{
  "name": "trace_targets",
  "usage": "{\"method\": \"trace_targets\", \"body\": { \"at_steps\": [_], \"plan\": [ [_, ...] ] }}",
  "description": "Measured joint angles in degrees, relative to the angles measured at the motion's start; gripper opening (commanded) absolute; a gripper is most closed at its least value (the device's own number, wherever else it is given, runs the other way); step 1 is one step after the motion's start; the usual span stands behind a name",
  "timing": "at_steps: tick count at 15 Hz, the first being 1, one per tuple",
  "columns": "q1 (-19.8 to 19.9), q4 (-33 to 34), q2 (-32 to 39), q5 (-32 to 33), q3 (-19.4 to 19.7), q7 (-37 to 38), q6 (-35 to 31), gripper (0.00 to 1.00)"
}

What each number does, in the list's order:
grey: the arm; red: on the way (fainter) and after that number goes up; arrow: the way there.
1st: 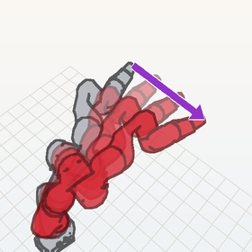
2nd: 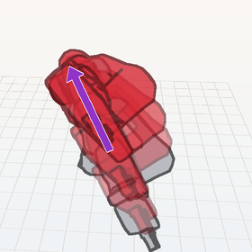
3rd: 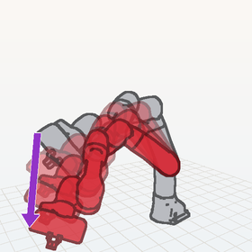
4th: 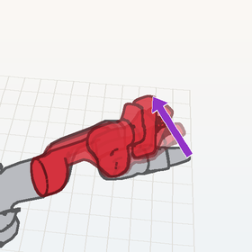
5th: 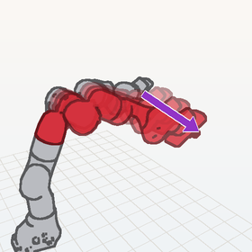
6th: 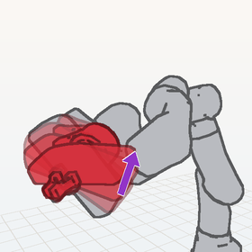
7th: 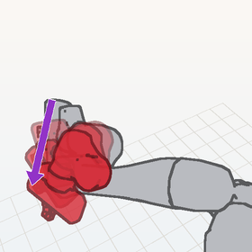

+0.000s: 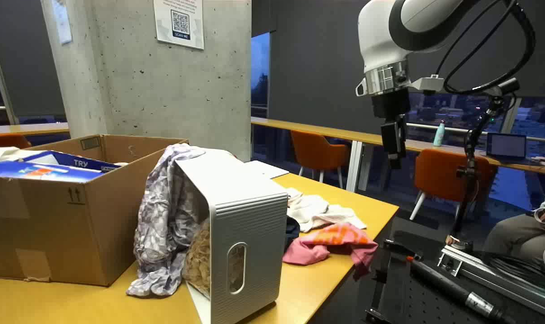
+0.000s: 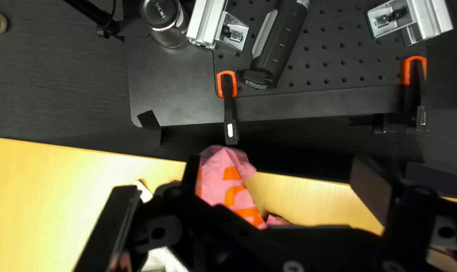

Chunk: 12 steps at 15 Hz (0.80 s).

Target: Move the lace on the box to the left of the table

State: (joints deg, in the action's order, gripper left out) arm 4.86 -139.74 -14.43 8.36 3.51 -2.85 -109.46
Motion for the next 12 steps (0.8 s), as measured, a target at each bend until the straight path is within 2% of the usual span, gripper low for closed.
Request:
{"method": "trace_targets", "body": {
  "at_steps": [9,12],
  "plan": [
    [0.0,0.0,0.0,0.0,0.0,0.4,0.0,1.0],
    [0.0,1.0,0.9,-0.7,-0.1,4.8,-1.5,1.0]
  ]
}}
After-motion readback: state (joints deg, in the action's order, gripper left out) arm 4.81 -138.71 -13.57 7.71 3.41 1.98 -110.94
